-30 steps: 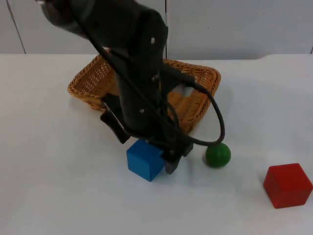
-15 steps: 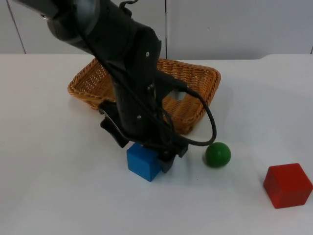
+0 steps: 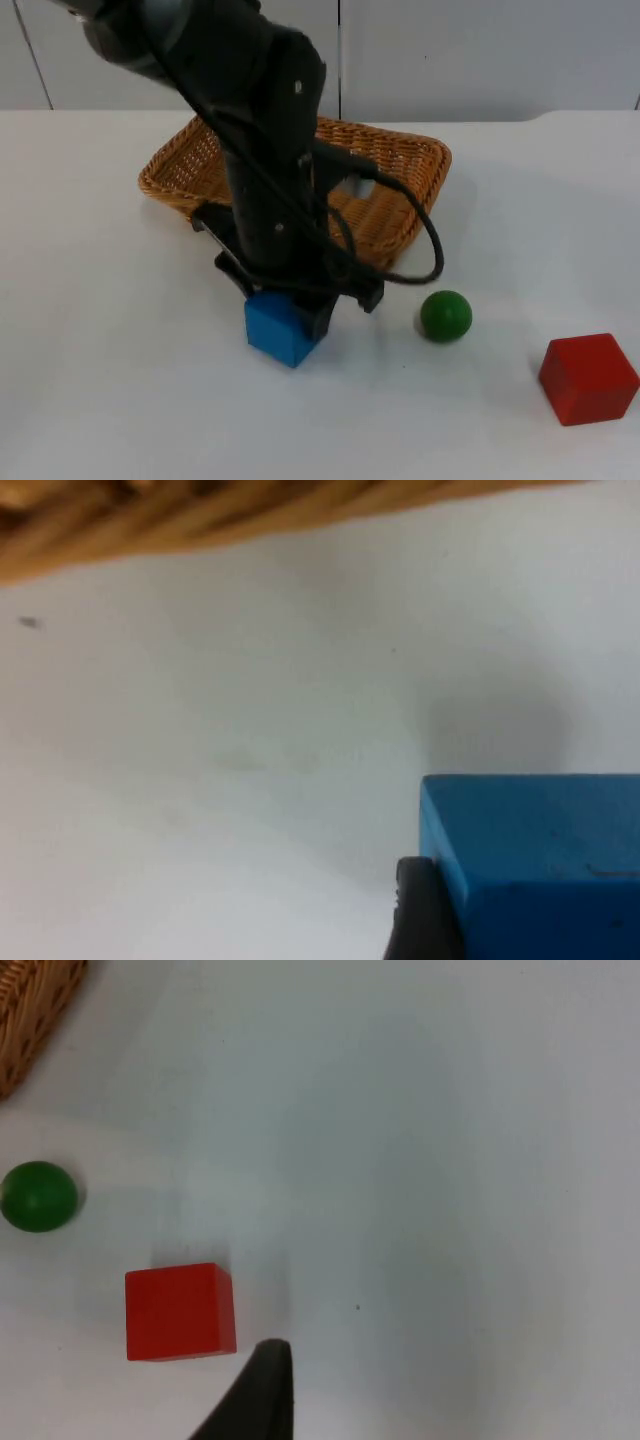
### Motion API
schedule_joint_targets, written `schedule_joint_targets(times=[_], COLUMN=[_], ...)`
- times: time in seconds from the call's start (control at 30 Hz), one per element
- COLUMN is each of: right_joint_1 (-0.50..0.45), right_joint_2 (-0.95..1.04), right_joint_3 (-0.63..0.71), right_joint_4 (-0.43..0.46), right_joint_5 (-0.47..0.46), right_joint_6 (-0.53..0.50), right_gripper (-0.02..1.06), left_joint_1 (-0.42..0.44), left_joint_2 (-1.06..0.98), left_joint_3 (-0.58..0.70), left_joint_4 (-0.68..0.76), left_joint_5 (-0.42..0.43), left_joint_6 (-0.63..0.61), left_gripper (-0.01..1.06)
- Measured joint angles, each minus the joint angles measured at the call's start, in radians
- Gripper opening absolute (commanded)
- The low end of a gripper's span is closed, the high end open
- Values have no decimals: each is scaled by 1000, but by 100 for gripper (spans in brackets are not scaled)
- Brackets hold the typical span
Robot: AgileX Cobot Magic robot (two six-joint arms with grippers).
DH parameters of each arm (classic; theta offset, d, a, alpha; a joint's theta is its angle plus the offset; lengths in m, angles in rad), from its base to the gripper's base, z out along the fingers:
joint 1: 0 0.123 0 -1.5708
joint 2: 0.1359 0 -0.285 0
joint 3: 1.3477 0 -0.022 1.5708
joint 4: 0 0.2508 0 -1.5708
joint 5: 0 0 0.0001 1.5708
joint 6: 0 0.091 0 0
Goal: Place all geometric objects except the red cube into the basket.
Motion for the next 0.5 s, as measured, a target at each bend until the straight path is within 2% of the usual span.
schedule_joint_targets(times=[0.13,0.27,0.5], right_joint_1=[0,0,0], right_joint_2=[0,0,0], right_joint_3=[0,0,0], right_joint_4=[0,0,-7], right_joint_5=[0,0,0], right_joint_6=[0,0,0], right_gripper=[105,105,105], left_joint_1=[0,19,157], left_joint_2=[-129,-194,-183], left_joint_3=[0,-5,-121], left_joint_4=[4,0,-93], left_joint_5=[16,-30,-27], left_joint_6=[48,66,128], left_gripper=[0,0,0])
